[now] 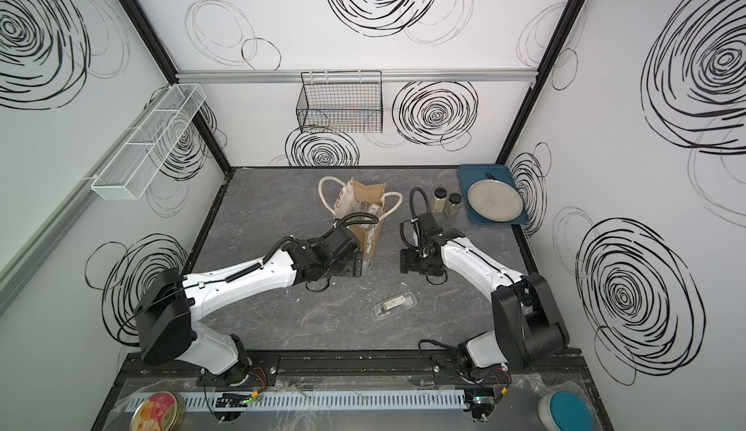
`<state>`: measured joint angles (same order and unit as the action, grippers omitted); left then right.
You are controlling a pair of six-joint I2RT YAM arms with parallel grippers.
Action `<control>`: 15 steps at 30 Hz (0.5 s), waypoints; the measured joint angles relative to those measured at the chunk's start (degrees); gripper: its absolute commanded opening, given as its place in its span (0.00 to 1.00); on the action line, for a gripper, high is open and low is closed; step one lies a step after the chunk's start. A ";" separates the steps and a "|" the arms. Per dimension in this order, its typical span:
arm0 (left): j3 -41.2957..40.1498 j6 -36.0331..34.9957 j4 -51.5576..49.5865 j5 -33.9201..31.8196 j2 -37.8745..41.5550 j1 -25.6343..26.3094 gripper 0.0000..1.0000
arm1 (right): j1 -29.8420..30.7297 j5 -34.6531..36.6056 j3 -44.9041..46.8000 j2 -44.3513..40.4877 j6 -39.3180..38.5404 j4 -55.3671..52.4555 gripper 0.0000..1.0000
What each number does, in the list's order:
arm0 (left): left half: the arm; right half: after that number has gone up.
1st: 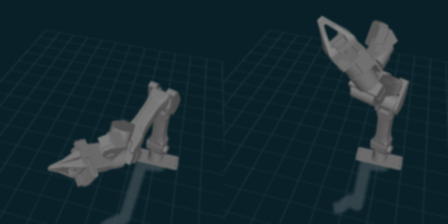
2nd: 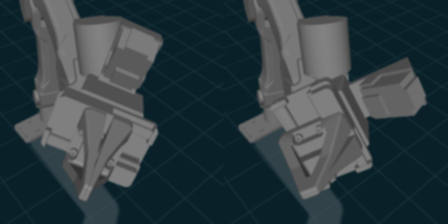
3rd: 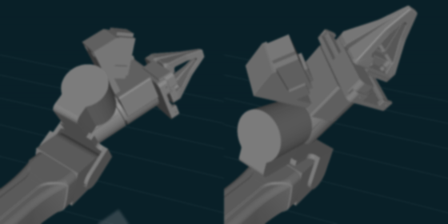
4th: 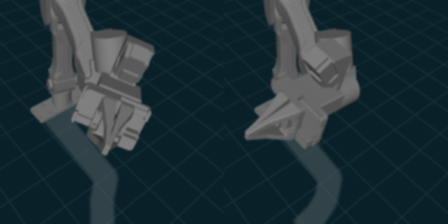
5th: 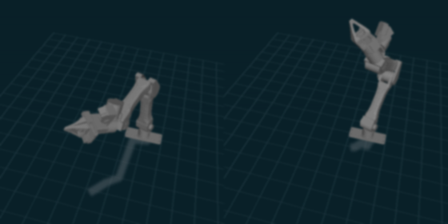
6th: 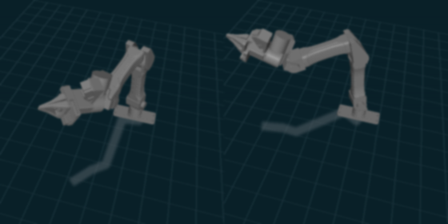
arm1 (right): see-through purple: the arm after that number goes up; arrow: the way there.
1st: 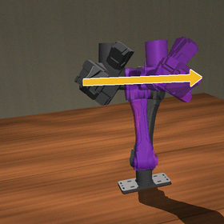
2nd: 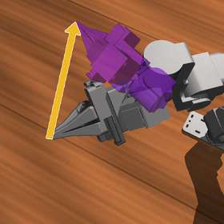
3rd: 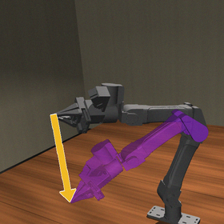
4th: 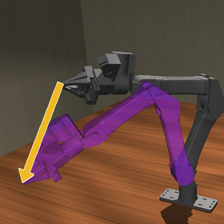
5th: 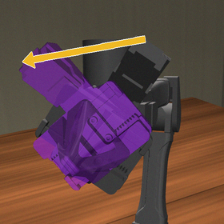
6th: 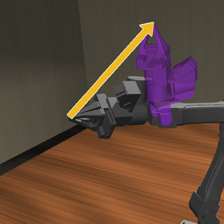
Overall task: Put the compass set into the canvas bag
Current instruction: Pick up the compass set at the center of the board.
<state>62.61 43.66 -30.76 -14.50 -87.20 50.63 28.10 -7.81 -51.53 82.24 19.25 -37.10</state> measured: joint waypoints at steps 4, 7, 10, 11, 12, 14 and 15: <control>-3.37 1.44 0.48 0.55 3.43 -1.84 0.91 | 6.51 1.05 -3.39 0.07 -7.87 -1.16 0.82; -4.70 1.88 0.46 0.50 6.69 -3.19 0.91 | 9.03 1.25 -6.69 0.59 -15.54 -1.97 0.82; -6.08 2.01 0.42 0.42 10.38 -4.52 0.91 | 10.45 2.16 -7.17 0.81 -24.96 -2.51 0.82; -6.43 2.01 0.35 0.37 11.37 -4.98 0.91 | 10.80 2.64 -6.84 0.81 -27.87 -2.97 0.82; -6.99 2.01 0.33 0.35 12.70 -5.60 0.91 | 11.08 3.23 -6.32 0.81 -31.34 -3.50 0.82; -7.93 2.01 0.11 0.31 14.75 -6.82 0.91 | 11.30 4.02 -4.70 0.70 -37.46 -4.15 0.83; -8.48 2.01 0.02 0.31 15.74 -7.50 0.91 | 11.50 4.13 -3.56 0.48 -40.48 -4.74 0.85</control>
<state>54.13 45.67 -30.74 -14.20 -71.46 43.13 39.59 -3.68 -55.09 82.72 -21.23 -41.85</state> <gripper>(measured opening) 0.909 0.832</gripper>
